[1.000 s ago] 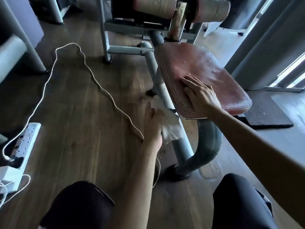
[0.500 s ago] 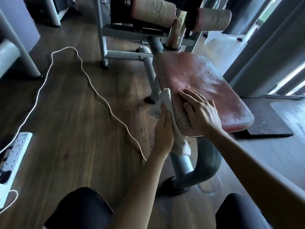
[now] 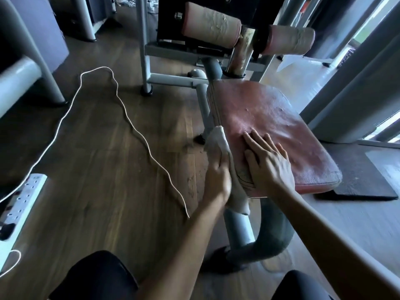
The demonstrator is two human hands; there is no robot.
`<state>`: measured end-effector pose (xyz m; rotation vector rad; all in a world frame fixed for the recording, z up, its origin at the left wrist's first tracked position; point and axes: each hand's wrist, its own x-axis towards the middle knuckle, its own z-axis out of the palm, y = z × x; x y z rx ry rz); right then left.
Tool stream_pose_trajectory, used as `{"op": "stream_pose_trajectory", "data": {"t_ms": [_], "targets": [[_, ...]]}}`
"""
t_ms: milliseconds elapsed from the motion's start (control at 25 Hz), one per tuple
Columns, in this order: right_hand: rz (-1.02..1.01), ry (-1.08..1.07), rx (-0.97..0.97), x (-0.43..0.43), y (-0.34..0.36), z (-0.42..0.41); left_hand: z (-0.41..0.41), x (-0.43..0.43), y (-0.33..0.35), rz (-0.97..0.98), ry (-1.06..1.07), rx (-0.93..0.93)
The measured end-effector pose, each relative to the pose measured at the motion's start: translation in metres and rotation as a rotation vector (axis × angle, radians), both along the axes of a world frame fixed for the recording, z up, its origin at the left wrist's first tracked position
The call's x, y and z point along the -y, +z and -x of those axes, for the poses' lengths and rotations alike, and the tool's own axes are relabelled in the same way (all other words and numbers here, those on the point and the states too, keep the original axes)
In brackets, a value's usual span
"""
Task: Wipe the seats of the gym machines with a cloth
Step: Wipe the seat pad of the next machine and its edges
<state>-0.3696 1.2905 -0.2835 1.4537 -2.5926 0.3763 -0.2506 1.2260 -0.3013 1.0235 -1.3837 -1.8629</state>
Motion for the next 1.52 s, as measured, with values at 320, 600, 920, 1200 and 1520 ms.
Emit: {"op": "stream_pose_trajectory", "data": {"t_ms": [320, 600, 920, 1200, 1520], "targets": [[-0.024, -0.018, -0.008, 0.001, 0.001, -0.001, -0.028, -0.049, -0.012, -0.080, -0.005, -0.182], [-0.018, -0.021, -0.004, 0.001, 0.002, -0.002, -0.001, 0.010, -0.016, -0.078, 0.007, -0.077], [-0.022, -0.026, -0.013, 0.001, 0.002, -0.004, -0.004, -0.012, -0.024, 0.059, -0.002, -0.136], [-0.041, -0.036, 0.001, 0.002, 0.004, -0.004, -0.025, -0.038, -0.028, 0.071, -0.022, -0.153], [-0.022, -0.037, 0.013, 0.001, 0.006, -0.005, -0.020, 0.002, -0.032, 0.030, -0.019, -0.139]]}}
